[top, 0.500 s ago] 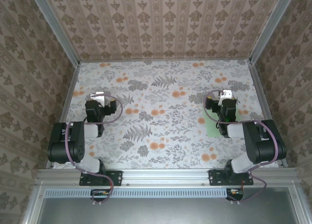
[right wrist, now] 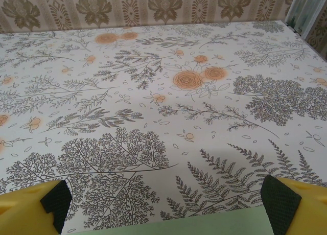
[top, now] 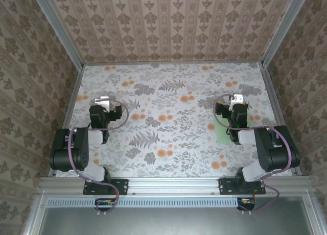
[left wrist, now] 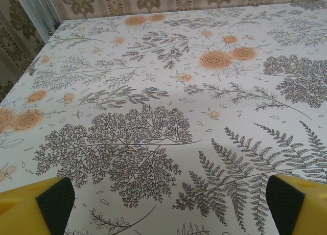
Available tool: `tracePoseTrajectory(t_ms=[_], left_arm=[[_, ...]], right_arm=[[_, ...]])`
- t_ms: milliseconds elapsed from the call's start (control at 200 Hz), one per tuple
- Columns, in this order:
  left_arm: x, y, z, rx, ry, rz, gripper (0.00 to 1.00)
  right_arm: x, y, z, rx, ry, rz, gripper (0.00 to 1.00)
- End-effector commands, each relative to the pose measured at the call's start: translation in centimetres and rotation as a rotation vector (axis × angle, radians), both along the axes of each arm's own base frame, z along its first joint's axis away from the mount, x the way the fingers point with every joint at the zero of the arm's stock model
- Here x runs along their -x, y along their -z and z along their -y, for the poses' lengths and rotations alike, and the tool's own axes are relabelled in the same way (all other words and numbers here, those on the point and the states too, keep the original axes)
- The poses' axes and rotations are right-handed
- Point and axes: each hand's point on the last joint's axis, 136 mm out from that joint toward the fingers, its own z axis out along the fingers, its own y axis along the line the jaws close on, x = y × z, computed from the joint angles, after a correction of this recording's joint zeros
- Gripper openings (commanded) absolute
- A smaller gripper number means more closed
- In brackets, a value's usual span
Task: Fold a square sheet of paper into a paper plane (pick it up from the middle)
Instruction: Move the square sheet of paper to the center of the table.
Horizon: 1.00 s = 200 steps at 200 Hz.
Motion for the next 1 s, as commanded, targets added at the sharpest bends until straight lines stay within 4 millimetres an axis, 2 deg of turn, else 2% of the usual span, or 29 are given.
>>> tracePoseTrajectory(t_ms=[0,250,345,420,440,555,705,770,860,995], left_arm=[[-0.4,-0.4,0.0,-0.02,0.005,0.011,1.0],[-0.3,-0.7,-0.3,-0.017,-0.017,0.018,1.0],[0.3,-2.0,-0.5,-0.017,-0.027,0.037,1.0],[0.8,-3.2,-0.8,-0.009,-0.044,0.032,1.0],[1.0,-3.5,-0.8,-0.007,-0.052,0.03,1.0],[1.4,-5.3,-1.4,0.024,-0.1,0.018,1.0],[1.9,-7.7,-1.4,0.134,-0.159,-0.025,1.0],[2.3,-8.4,-1.9,0.181,-0.23,-0.071,1.0],[2.7,-9.1,-1.5,0.192,-0.237,-0.126,1.0],[3.0,-9.8,-1.0,0.229,-0.236,-0.144,1.0]], right_arm=[[-0.3,-0.5,0.4,-0.005,0.024,0.022,1.0],[-0.1,-0.8,0.6,-0.006,0.036,0.033,1.0],[0.1,-1.9,1.0,-0.003,0.062,0.029,1.0],[0.3,-2.4,1.9,-0.002,0.124,-0.043,1.0],[0.4,-3.8,2.1,-0.005,0.137,-0.028,1.0],[0.9,-6.8,2.7,-0.058,0.201,-0.041,1.0],[2.4,-8.3,2.7,-0.21,0.286,-0.163,1.0],[2.8,-8.2,1.4,-0.241,0.235,-0.259,1.0],[3.6,-7.4,0.1,-0.293,0.199,-0.375,1.0],[5.3,-5.2,-2.3,-0.431,0.151,-0.515,1.0]])
